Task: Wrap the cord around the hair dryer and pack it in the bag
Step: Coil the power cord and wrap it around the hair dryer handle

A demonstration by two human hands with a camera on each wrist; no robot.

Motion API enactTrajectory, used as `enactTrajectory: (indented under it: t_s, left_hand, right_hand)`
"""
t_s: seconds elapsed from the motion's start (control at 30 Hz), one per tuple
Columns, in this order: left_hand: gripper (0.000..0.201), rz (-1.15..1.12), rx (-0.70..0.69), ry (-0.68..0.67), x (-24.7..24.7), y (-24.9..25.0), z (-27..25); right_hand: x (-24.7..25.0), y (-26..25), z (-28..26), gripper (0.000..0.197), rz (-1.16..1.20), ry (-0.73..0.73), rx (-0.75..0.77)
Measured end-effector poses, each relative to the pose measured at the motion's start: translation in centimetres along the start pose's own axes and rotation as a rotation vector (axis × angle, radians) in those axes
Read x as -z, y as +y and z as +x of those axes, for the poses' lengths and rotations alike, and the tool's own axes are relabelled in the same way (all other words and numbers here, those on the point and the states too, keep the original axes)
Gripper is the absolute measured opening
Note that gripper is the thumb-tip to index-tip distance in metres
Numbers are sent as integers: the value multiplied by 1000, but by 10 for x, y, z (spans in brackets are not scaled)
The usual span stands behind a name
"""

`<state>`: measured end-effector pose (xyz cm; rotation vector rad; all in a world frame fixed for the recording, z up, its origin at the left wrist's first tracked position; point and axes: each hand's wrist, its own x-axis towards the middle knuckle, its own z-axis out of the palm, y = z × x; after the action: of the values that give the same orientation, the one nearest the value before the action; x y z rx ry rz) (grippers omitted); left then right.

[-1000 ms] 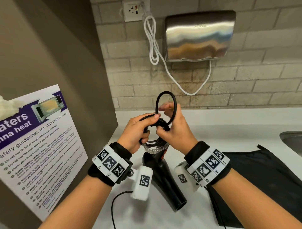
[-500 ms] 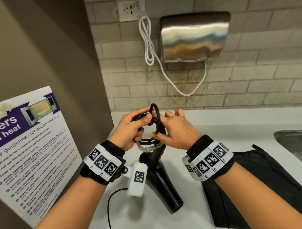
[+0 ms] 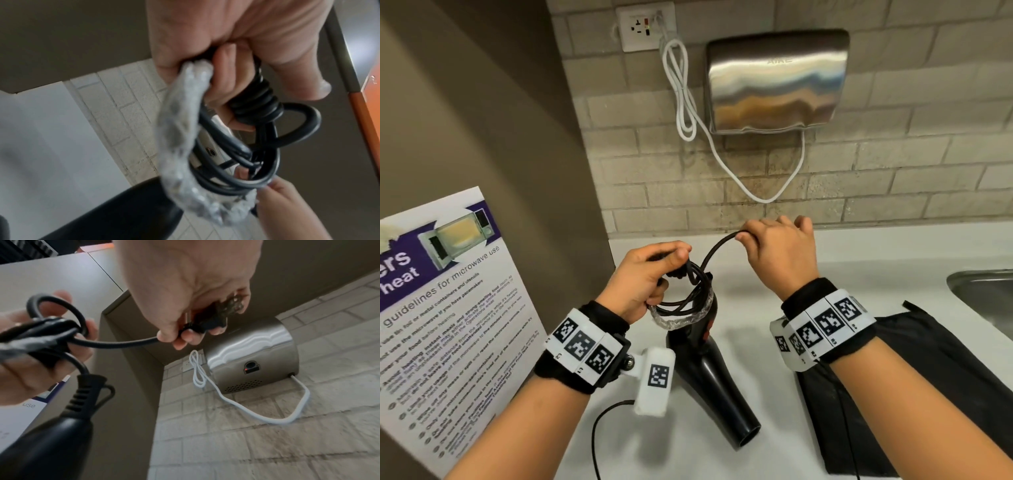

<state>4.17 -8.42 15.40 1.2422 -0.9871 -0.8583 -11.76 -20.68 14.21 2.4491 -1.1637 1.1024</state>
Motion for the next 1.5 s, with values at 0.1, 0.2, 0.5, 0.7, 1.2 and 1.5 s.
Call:
enactTrajectory:
  t_s: [0.1, 0.2, 0.5, 0.7, 1.2, 1.5]
  left_hand:
    - [11, 74, -32, 66, -3, -3, -3]
    - [16, 102, -97, 94, -8, -2, -5]
    - [25, 273, -163, -15, -12, -4, -6]
    - [27, 305, -208, -48, -14, -3, -6]
    - [20, 281, -126, -228, -6, 9, -1]
    - [30, 50, -118, -86, 4, 9, 5]
  right_hand:
    - [12, -6, 1, 35, 145, 101, -74]
    - [28, -13, 0, 24, 283, 264, -88]
    - [60, -37, -4, 20, 466, 459, 2]
    - [61, -51, -4, 18, 516, 440, 18]
    - [71, -69, -10, 22, 627, 365, 145]
    - [64, -54, -27, 18, 746, 267, 162]
